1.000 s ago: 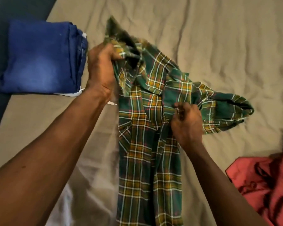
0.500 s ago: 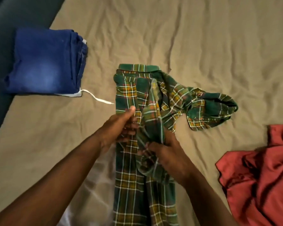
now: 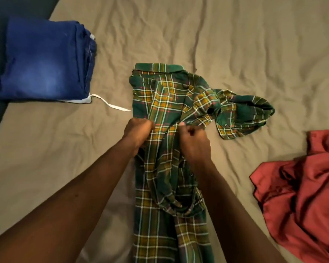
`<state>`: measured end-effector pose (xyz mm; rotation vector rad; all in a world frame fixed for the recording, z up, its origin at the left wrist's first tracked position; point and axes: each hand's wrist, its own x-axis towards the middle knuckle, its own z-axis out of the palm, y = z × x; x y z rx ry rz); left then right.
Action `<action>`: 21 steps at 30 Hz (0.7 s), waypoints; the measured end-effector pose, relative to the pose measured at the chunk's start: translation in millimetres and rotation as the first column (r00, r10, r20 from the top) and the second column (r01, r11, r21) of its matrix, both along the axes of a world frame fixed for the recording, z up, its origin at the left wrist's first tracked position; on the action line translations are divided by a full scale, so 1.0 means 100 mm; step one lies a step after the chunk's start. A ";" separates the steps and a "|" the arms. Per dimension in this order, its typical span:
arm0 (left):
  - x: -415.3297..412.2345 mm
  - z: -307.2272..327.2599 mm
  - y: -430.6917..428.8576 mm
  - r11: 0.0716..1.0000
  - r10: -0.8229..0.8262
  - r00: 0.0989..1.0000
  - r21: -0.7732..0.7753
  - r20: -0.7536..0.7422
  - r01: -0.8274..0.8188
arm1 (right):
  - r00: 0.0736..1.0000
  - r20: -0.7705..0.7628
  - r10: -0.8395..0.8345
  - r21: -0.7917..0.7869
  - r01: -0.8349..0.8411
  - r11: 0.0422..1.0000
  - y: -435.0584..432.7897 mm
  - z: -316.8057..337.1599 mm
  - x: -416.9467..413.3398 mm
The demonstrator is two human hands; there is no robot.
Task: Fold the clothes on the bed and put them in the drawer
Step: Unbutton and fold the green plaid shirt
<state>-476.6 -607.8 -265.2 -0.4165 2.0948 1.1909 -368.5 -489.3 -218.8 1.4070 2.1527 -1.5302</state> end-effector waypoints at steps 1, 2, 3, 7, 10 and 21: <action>-0.06 0.04 0.03 0.999 -0.024 0.999 0.025 -0.030 0.025 | 0.995 0.012 -0.102 -0.050 0.102 0.993 0.06 -0.09 -0.15; -0.14 0.06 0.09 0.998 -0.045 0.995 0.045 -0.089 0.049 | 0.983 0.043 -0.177 -0.107 0.181 0.978 0.13 -0.18 -0.30; -0.26 0.08 0.16 0.996 -0.066 0.985 0.048 -0.158 0.074 | 0.967 0.067 -0.244 -0.127 0.251 0.960 0.20 -0.28 -0.41; -0.76 0.10 0.62 0.988 -0.151 0.959 -0.019 -0.241 0.151 | 0.923 0.032 -0.384 -0.126 0.385 0.914 0.26 -0.53 -0.58; -1.07 -0.07 0.72 1.000 0.016 0.955 -0.011 -0.295 -0.020 | 0.893 -0.021 -0.449 -0.095 0.446 0.890 0.23 -0.66 -0.56; 0.14 0.15 -0.09 0.992 -0.097 0.933 -0.115 -0.345 0.060 | 0.982 0.118 0.150 -0.183 -0.126 0.975 0.08 -0.32 0.43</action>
